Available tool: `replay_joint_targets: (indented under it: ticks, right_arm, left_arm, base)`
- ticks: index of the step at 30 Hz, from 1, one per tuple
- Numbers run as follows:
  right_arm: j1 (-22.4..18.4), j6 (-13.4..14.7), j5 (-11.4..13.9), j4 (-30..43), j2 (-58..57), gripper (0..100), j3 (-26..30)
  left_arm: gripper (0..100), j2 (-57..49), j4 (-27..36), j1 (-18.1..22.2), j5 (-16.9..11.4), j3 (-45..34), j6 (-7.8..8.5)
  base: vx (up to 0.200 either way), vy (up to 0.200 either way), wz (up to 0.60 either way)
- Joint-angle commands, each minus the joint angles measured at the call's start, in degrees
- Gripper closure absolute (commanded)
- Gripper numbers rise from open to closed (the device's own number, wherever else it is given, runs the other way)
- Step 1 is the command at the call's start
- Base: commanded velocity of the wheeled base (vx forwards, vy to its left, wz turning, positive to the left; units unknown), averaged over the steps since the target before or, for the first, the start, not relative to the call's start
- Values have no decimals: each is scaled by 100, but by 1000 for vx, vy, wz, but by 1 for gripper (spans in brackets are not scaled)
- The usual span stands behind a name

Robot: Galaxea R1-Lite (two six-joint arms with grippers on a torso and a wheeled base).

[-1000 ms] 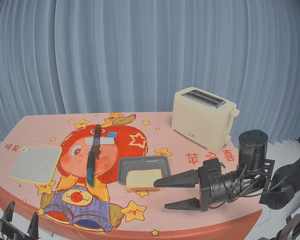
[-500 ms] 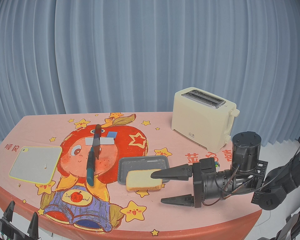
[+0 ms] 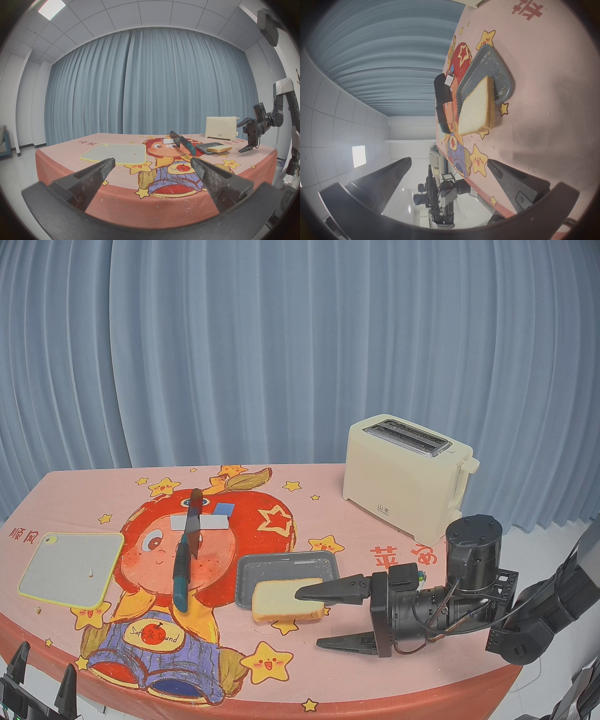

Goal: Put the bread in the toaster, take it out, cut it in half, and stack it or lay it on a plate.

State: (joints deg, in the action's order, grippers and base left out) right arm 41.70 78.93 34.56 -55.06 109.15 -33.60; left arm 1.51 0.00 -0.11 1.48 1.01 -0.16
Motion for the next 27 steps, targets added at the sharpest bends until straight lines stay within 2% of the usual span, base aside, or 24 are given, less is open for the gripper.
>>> replay_joint_targets:
  ticks: [1, 7, 14, 19, 27]
  right_arm:
    - [-4, -1, -90, -13, 176, 0, -33]
    - [-4, -1, -283, -22, 370, 0, -138]
    - [-83, 17, -283, -22, 396, 0, -217]
    - [-171, 377, -283, -22, 378, 0, -332]
    - [-277, 439, -292, -22, 449, 0, -455]
  left_arm:
    - [0, 7, 0, 2, 2, -101, -2]
    - [0, 7, 0, 2, 2, -101, -2]
    - [0, 7, 0, 2, 2, -101, -2]
    - [0, 7, 0, 2, 2, -101, -2]
    - [0, 7, 0, 2, 2, -101, -2]
  base:
    - [0, 0, 0]
    - [0, 0, 0]
    - [0, 0, 0]
    - [0, 0, 0]
    - [0, 0, 0]
